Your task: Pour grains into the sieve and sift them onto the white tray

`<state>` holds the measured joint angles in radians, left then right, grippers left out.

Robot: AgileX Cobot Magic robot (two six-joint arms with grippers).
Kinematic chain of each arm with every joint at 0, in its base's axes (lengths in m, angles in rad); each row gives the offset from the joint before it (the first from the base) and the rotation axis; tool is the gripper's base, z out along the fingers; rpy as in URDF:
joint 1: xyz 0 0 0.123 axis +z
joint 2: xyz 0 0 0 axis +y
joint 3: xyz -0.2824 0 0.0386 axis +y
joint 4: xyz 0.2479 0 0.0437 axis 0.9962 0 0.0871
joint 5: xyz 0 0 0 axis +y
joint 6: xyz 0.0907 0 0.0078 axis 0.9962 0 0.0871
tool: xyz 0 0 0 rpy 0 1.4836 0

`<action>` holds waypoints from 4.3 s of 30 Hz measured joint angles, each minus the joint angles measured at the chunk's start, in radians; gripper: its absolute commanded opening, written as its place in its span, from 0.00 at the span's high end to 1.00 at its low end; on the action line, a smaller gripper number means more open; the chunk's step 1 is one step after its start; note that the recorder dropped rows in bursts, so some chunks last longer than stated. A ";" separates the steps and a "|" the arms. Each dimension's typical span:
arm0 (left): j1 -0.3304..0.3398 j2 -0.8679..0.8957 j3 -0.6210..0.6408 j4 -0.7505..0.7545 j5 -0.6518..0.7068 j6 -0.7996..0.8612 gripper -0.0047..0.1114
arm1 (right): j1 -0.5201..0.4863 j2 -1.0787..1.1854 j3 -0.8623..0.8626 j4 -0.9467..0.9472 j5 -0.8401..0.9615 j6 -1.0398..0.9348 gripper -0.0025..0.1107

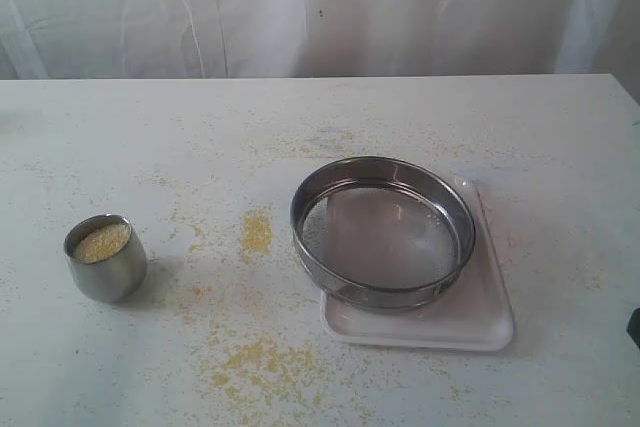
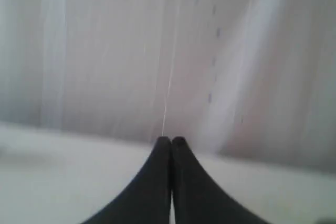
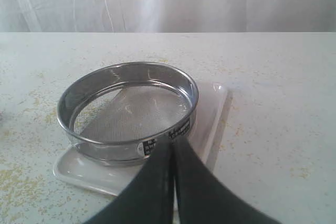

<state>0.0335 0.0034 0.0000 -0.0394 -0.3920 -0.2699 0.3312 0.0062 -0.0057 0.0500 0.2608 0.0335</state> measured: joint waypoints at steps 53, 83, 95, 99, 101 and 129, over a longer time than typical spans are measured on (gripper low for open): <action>0.281 1.584 -0.758 0.760 -0.652 -0.427 0.96 | 0.000 0.000 0.000 0.000 0.000 0.002 0.98; 0.465 1.662 -0.728 1.739 -0.815 -0.860 0.06 | 0.000 0.000 0.000 0.000 0.000 0.002 0.98; 0.378 1.662 -0.728 1.700 -0.823 -0.668 0.06 | 0.000 0.000 0.000 0.000 0.000 0.002 0.98; 0.376 1.662 -0.728 1.711 -0.823 -0.509 0.06 | 0.000 0.000 0.000 0.000 0.000 0.002 0.98; 0.375 1.662 -0.728 1.708 -0.823 -0.476 0.06 | 0.000 0.000 0.000 0.000 0.000 0.002 0.98; 0.248 1.803 -0.726 1.718 -0.639 -0.412 0.06 | 0.000 0.000 0.000 0.000 0.000 0.002 0.98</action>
<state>0.2816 1.8068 -0.7256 1.6784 -1.0314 -0.6819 0.3312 0.0062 -0.0057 0.0500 0.2608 0.0356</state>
